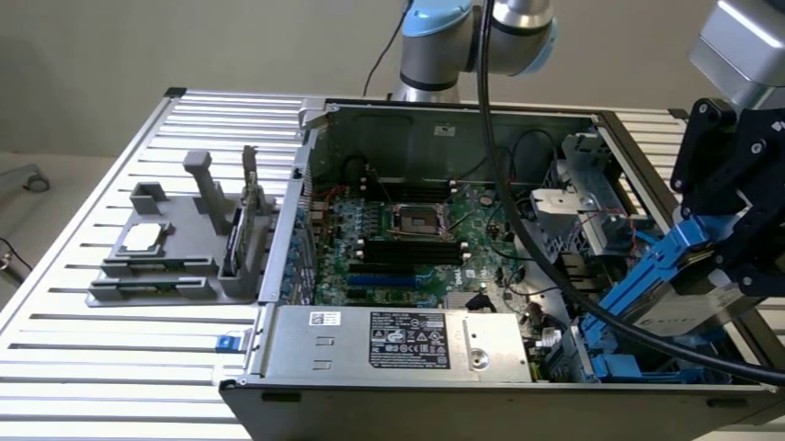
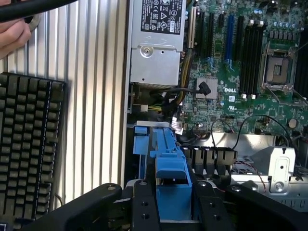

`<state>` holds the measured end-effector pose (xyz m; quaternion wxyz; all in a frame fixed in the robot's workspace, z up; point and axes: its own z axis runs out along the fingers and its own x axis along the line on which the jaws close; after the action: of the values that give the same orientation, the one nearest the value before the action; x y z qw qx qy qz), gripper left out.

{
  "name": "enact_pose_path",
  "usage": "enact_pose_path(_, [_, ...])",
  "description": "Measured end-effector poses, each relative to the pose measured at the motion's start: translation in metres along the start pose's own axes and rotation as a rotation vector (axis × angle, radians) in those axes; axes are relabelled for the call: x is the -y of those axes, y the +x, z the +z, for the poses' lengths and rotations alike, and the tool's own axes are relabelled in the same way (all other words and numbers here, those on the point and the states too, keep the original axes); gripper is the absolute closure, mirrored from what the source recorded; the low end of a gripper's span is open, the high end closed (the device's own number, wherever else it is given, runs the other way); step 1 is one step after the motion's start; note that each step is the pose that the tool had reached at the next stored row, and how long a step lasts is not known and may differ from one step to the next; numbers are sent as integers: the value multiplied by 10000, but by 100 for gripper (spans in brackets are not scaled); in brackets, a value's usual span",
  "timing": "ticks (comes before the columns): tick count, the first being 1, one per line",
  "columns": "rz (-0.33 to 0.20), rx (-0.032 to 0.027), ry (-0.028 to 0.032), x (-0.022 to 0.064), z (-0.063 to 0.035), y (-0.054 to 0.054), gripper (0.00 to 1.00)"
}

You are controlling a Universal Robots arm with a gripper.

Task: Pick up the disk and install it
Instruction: 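Insert the disk into the insertion slot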

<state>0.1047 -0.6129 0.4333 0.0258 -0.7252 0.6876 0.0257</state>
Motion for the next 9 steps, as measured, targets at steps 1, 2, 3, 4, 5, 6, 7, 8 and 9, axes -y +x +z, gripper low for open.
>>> enact_pose_path(1, [-5,-1,-1,0,8,2,67])
enact_pose_path(2, [-10,0,-1,0,16,3,67])
enact_pose_path(3, [-14,0,-1,0,22,4,67])
enact_pose_path(4, [-19,0,-1,0,28,5,67])
enact_pose_path(5, [-23,0,-2,0,33,5,67])
enact_pose_path(6, [-28,0,-2,0,38,6,67])
enact_pose_path(7, [-31,0,-2,0,42,6,67])
enact_pose_path(8, [-34,0,-3,0,45,7,67])
enact_pose_path(9, [-38,0,-3,0,49,7,67])
